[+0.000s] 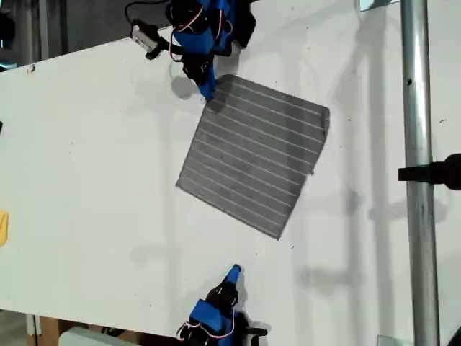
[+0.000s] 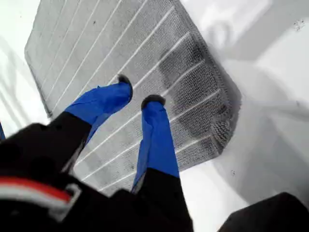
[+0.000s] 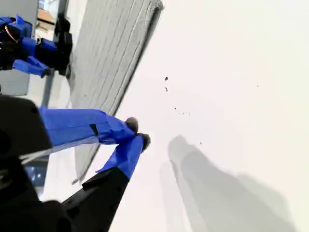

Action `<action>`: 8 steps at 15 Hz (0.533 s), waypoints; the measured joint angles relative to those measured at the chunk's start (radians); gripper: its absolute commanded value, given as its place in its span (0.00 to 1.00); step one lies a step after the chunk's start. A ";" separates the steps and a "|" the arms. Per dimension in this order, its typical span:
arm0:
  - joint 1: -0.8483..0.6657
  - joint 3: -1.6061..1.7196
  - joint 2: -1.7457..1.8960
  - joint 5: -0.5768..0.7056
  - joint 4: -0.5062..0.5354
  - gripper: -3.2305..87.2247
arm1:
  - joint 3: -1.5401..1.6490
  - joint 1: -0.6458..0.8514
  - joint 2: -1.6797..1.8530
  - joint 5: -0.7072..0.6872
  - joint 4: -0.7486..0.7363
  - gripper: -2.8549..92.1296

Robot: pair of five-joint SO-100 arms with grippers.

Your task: Grasp corners of a towel and fold twice.

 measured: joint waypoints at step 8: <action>-0.249 0.002 0.000 -0.525 0.000 0.01 | 0.000 0.080 0.000 0.000 0.000 0.03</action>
